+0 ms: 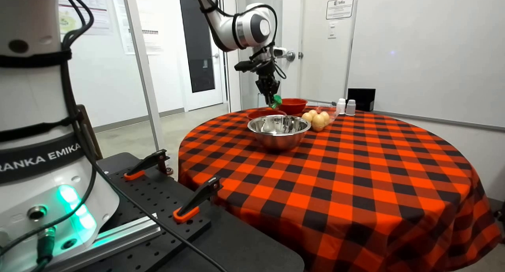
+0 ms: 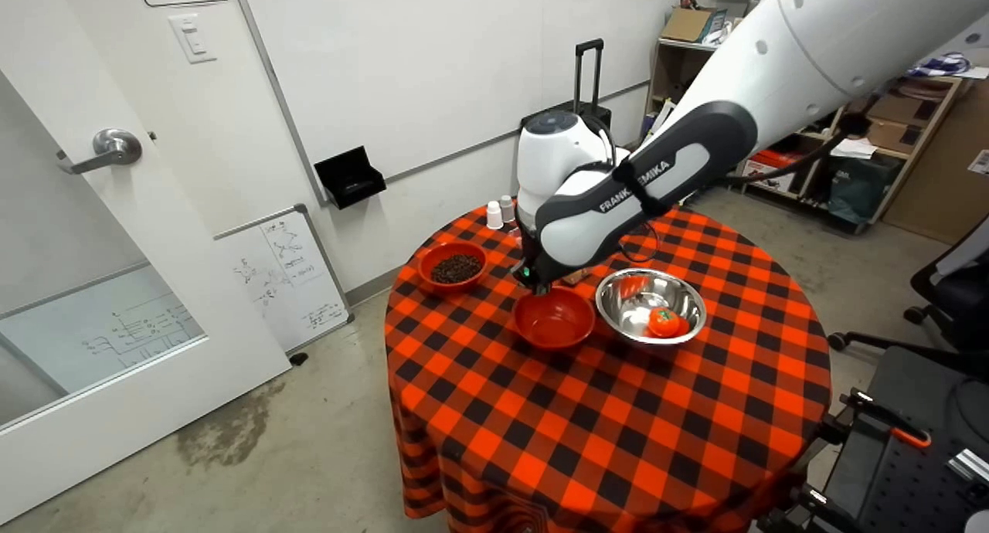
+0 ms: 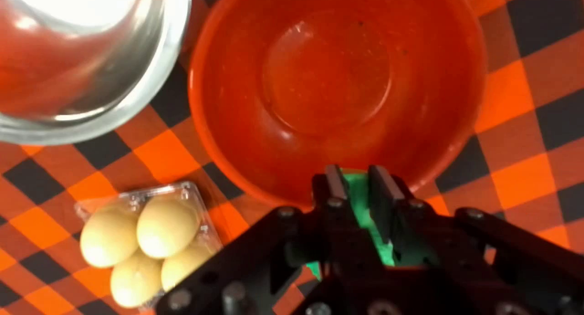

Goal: Pick the objects in the red bowl and an egg and put them in the silver bowl

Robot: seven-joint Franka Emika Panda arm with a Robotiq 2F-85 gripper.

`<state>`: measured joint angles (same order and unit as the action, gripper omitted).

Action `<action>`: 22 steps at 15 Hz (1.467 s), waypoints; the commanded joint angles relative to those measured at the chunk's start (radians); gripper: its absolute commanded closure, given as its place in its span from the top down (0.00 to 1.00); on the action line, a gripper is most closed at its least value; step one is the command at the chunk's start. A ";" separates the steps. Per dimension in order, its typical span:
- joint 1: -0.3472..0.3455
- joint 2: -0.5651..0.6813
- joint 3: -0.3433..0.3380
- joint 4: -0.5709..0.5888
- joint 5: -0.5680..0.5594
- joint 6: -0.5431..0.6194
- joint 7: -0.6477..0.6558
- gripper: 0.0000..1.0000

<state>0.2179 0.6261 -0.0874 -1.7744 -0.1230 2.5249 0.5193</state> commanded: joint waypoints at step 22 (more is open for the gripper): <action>-0.087 -0.272 -0.041 -0.497 -0.105 0.027 -0.009 0.06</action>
<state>0.1242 0.3105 -0.1256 -2.3018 -0.2048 2.5327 0.5019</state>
